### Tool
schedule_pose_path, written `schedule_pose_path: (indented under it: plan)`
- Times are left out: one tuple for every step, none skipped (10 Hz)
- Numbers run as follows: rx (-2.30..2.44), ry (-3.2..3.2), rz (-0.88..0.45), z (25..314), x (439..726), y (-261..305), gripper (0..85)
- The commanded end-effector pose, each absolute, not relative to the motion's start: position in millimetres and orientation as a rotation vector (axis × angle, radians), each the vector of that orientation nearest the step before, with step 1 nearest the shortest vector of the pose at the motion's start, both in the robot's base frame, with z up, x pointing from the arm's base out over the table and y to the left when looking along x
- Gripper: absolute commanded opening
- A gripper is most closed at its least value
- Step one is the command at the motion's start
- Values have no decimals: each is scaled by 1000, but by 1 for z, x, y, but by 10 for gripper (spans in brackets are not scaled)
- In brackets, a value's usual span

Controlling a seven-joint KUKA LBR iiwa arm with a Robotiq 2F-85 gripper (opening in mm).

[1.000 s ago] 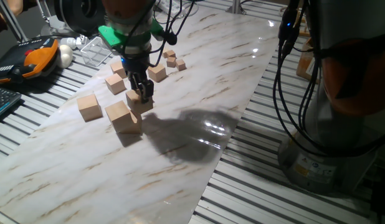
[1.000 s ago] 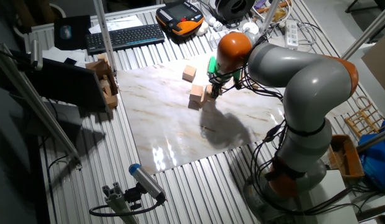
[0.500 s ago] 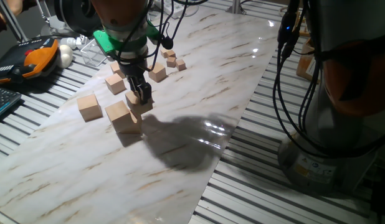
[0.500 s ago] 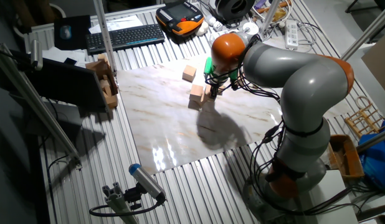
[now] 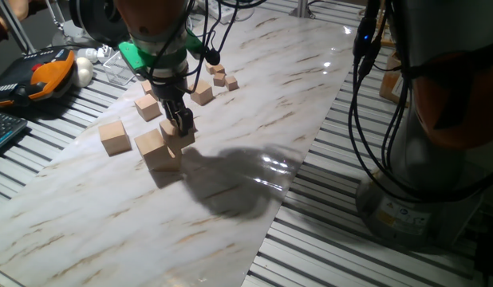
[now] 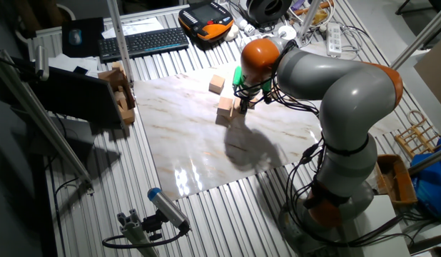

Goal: Stack the blocks into a cross shape

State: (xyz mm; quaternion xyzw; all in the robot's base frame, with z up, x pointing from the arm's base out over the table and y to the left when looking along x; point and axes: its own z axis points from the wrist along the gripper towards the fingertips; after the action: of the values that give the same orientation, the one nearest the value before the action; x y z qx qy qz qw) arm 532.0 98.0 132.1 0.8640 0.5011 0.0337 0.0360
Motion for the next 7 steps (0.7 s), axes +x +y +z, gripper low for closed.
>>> schedule_pose_path:
  plan:
    - [2655,1540,104,131,532,98,0]
    - [2655,1540,104,129,532,98,0]
    - [2655,1542,105,128,532,98,0]
    - [2655,1542,105,127,532,98,0]
    - [2652,1546,105,127,532,98,0]
    - [2648,1547,104,127,532,98,0]
    - [2647,1546,103,127,532,98,0]
